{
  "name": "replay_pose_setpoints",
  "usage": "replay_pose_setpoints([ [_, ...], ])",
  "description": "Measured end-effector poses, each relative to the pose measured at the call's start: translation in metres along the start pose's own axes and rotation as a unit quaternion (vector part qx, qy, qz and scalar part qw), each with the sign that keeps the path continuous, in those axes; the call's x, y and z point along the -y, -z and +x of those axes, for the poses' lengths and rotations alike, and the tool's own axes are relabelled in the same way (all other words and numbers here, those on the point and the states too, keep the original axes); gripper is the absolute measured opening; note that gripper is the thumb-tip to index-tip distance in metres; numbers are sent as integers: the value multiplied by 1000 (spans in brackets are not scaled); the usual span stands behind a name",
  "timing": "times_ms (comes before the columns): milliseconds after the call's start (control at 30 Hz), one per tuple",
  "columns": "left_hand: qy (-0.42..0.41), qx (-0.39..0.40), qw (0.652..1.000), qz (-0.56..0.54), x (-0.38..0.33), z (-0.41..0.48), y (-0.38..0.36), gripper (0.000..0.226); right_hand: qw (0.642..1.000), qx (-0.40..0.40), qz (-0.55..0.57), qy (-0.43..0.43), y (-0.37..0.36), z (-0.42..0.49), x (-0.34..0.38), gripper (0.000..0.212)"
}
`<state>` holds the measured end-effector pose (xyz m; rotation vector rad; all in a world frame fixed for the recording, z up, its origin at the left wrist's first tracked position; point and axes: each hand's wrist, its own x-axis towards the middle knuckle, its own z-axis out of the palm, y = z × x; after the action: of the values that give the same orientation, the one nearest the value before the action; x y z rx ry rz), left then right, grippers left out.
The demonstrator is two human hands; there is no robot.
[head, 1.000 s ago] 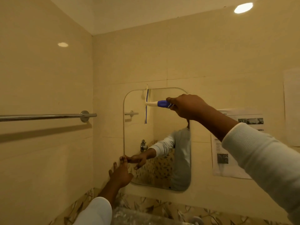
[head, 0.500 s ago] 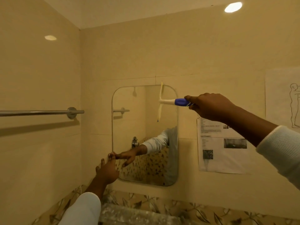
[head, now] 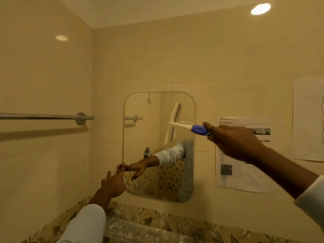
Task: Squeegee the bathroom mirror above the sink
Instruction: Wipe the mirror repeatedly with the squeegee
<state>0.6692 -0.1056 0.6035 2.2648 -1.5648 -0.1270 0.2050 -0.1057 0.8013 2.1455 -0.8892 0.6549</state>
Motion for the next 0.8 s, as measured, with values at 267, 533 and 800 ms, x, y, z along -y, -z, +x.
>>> replay_pose_setpoints([
  [267, 12, -11, 1000, -25, 1, -1, -2, 91, 994, -6, 58, 87, -47, 95, 140, 66],
  [533, 12, -2, 1000, 16, 1, -3, 9, 92, 995, 2, 46, 94, -64, 130, 180, 69],
  [800, 3, 4, 999, 39, 3, -1, 7, 97, 997, 29, 59, 49, -68, 108, 147, 68],
])
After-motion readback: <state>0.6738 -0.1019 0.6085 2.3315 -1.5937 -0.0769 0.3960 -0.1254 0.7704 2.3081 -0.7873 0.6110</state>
